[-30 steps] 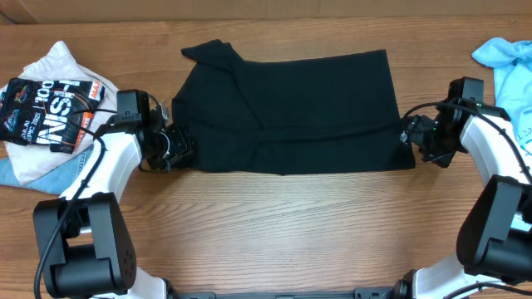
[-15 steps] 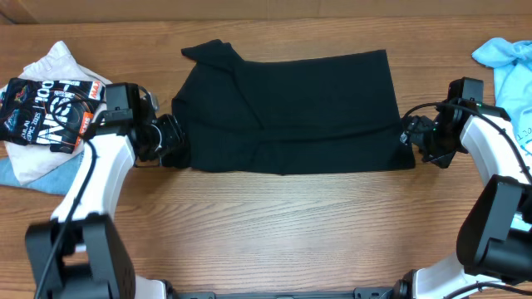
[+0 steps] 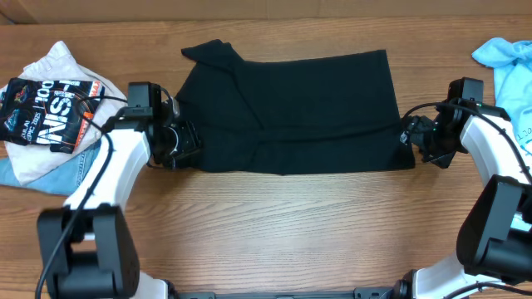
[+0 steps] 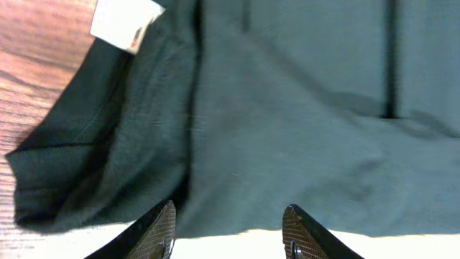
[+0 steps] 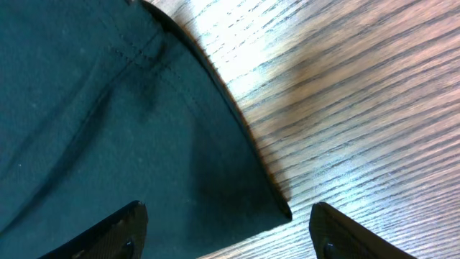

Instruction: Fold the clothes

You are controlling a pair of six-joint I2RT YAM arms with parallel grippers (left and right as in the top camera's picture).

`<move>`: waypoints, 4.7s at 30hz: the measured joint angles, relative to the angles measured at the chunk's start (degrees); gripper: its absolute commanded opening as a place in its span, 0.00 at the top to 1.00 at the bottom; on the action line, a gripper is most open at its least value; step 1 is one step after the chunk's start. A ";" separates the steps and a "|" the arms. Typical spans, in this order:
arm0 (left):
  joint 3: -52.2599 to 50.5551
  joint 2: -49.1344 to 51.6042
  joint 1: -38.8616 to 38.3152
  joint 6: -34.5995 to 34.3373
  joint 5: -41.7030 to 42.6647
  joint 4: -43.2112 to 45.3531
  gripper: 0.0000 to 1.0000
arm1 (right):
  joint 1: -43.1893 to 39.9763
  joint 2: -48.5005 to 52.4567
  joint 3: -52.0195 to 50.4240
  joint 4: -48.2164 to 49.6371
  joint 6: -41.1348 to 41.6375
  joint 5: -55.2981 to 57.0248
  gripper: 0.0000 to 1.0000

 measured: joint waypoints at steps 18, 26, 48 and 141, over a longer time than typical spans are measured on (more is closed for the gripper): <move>-0.07 4.92 0.00 0.28 2.80 4.33 0.96 | 0.00 0.00 0.00 0.00 0.00 0.00 0.24; 1.86 4.90 0.00 1.05 6.16 6.19 0.96 | 0.00 0.00 0.00 -0.02 0.02 0.02 0.25; 6.75 4.81 0.00 1.29 -6.23 -7.17 0.62 | 0.00 0.00 0.00 -1.22 0.00 0.00 0.24; 11.23 8.22 3.91 -6.71 -32.54 -27.85 0.38 | 0.35 -4.59 3.56 -11.15 1.81 0.83 0.73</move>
